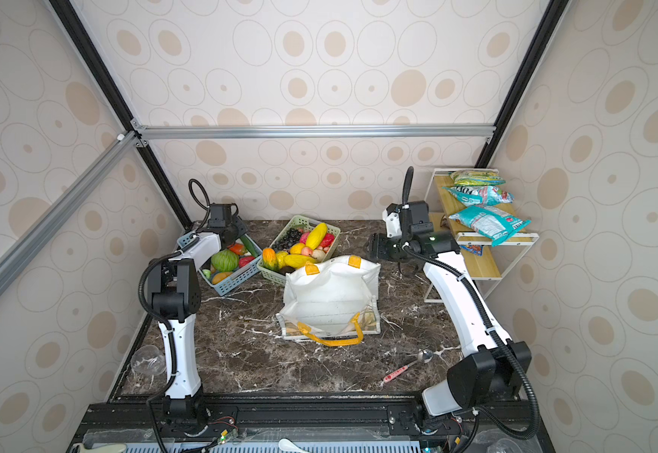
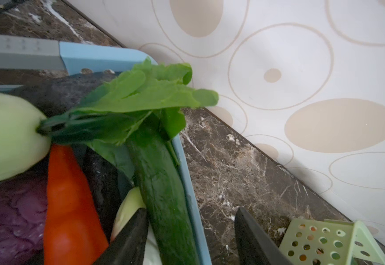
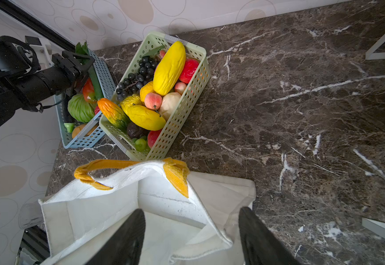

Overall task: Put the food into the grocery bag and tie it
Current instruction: 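Lower the left gripper toward the green cucumber in the blue basket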

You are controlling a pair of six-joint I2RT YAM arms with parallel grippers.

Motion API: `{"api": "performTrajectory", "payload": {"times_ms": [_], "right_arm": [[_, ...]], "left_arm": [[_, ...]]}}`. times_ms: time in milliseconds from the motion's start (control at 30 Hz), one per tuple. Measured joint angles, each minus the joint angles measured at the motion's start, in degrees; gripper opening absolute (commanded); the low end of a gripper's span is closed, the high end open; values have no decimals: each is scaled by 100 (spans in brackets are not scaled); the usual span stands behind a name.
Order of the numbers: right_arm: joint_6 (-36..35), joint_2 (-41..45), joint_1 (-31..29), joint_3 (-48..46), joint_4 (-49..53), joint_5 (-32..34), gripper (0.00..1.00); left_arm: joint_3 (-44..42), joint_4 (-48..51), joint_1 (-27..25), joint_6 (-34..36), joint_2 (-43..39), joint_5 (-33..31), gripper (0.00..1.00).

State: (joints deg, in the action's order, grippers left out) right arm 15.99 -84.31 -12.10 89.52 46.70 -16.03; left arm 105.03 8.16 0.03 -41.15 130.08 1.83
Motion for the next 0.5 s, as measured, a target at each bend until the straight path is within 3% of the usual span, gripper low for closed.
{"api": "performTrajectory", "payload": {"times_ms": [333,500], "right_arm": [[0,-2,-11,7,2,0,67],[4,0,-39,7,2,0,65]], "left_arm": [[44,-205,223,-216,63,931,68],[214,-240,299,-404,188,1412,65]]}}
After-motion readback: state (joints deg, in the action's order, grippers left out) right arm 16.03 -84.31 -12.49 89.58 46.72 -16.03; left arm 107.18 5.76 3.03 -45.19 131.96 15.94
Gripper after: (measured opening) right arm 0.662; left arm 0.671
